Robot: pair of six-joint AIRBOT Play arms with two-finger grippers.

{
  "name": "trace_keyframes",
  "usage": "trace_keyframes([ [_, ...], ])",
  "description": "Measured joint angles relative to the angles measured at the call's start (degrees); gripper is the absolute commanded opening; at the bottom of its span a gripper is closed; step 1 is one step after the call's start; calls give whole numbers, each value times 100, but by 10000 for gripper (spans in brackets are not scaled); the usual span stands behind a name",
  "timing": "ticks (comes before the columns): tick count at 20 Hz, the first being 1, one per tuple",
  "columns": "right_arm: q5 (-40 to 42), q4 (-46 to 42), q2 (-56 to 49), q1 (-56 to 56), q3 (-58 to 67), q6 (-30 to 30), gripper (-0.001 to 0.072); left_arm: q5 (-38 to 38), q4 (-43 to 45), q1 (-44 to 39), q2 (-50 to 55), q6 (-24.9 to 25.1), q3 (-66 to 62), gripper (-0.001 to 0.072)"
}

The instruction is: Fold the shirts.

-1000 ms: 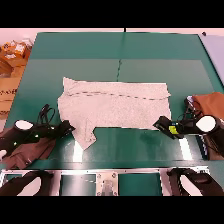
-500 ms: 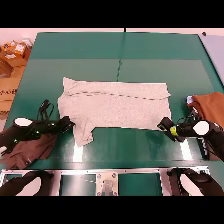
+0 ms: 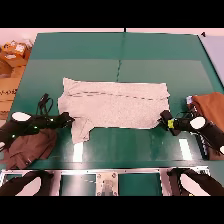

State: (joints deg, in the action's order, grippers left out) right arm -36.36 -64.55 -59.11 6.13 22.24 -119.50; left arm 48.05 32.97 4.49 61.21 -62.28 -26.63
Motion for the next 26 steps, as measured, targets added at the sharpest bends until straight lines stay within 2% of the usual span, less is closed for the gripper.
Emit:
trace_keyframes([
  [1, -33, 44, -31, 17, 9, 114, 145, 133, 155, -2, 0, -70, -136, 17],
  [3, -269, 2, -11, 94, 20, 269, 145, 584, 658, 2, -13, -365, -498, 17],
  [6, -1088, -474, 299, 267, 15, 376, 137, 1429, 1497, 0, -186, -820, -986, 17],
  [9, -1803, -1078, 962, 393, -7, 420, 24, 2162, 2002, 0, -579, -1145, -1193, 17],
  [12, -2081, -1226, 1709, 442, 15, 422, 15, 2597, 2232, 0, -1025, -1333, -1276, 17],
  [13, -2146, -1274, 1871, 459, 15, 407, 106, 2649, 2275, 0, -1115, -1364, -1287, 17],
  [14, -2063, -1239, 1947, 461, 17, 389, 232, 2695, 2323, 0, -1185, -1397, -1290, 18],
  [18, -1838, -968, 1753, 463, -13, 328, 497, 2559, 2417, 0, -1311, -1438, -1279, 18],
  [22, -1373, -472, 1110, 463, -24, 339, 500, 2363, 2444, 0, -1344, -1436, -1276, 18],
  [23, -1252, -343, 955, 463, -28, 391, 483, 2339, 2444, 0, -1351, -1436, -1276, 18],
  [24, -1088, -181, 809, 472, -22, 448, 377, 2315, 2446, 0, -1353, -1434, -1276, 18],
  [25, -927, -63, 678, 472, -22, 514, 186, 2288, 2446, 0, -1353, -1434, -1276, 18],
  [26, -787, 44, 555, 472, -22, 570, 86, 2256, 2450, 0, -1355, -1434, -1276, 18],
])
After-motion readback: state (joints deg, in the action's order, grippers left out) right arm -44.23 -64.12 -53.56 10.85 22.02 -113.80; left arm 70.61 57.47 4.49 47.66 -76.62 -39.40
